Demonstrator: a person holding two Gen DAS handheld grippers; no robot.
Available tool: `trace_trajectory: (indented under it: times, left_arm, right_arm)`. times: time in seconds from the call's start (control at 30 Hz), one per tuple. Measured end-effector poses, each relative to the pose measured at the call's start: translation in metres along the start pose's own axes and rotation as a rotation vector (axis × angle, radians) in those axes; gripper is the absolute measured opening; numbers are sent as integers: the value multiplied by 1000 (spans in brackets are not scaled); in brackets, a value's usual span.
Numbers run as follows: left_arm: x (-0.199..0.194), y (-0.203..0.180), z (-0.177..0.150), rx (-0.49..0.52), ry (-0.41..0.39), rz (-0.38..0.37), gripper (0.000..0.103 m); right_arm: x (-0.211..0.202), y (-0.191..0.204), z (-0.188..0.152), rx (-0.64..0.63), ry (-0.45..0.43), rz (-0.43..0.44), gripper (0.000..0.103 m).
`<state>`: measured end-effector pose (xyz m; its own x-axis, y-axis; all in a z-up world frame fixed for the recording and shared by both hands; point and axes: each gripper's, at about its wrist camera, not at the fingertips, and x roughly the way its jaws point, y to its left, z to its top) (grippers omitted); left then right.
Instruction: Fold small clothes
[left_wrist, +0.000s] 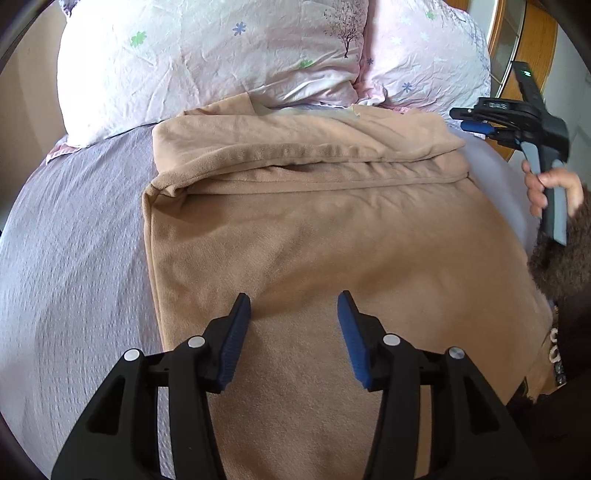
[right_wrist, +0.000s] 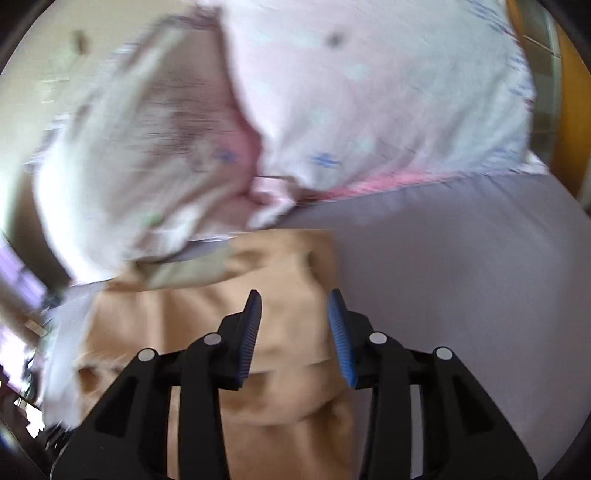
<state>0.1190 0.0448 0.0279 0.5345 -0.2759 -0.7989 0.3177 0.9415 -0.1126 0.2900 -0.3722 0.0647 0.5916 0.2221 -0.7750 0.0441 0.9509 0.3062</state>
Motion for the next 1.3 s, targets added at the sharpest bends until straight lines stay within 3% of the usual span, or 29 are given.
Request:
trace_trajectory:
  times: [0.1, 0.17, 0.27, 0.3, 0.33, 0.5, 0.6, 0.63, 0.67, 0.73, 0.77, 0.9, 1.0, 1.13, 1.23, 1.3]
  left_arm:
    - [-1, -4, 4, 6, -13, -1, 52]
    - [-1, -7, 5, 11, -16, -7, 54]
    - [0, -10, 4, 18, -12, -12, 54]
    - [1, -10, 4, 20, -9, -14, 55]
    - [3, -10, 3, 18, -6, -13, 55]
    - [-1, -1, -2, -28, 0, -34, 55]
    - [-22, 9, -13, -67, -36, -64, 56]
    - [-30, 13, -18, -83, -50, -79, 62]
    - [-42, 19, -27, -102, -70, -110, 69]
    - [-63, 28, -45, -125, -99, -171, 83]
    - [-76, 33, -59, -134, -120, -206, 89]
    - [-110, 46, -111, -170, -151, -313, 90]
    - [-123, 55, -150, -210, -131, -332, 90]
    - [-116, 64, -182, -272, -72, -304, 90]
    - [-96, 67, -191, -313, -24, -295, 88]
    - [-81, 68, -192, -337, 13, -268, 83]
  right_arm:
    - [5, 9, 0, -15, 13, 6, 38]
    - [9, -3, -1, 38, 18, -60, 38]
    - [25, -23, -6, 127, 82, -48, 37]
    - [29, -26, -9, 127, 111, -30, 31]
    - [35, -26, -11, 113, 134, -11, 5]
    - [37, -24, -18, 105, 140, -74, 5]
    - [8, -13, -28, 50, 76, -99, 17]
    - [0, -13, -33, 48, 65, -67, 36]
    - [-16, -14, -42, 46, 55, 9, 55]
    - [-45, -17, -65, 27, 55, 163, 63]
    - [-64, -20, -81, 10, 54, 245, 63]
    - [-121, -39, -151, -69, 95, 442, 69]
    - [-147, -52, -208, -122, 166, 527, 73]
    - [-151, -80, -265, -78, 286, 487, 73]
    - [-133, -92, -278, -24, 326, 439, 73]
    - [-121, -95, -282, 4, 332, 465, 73]
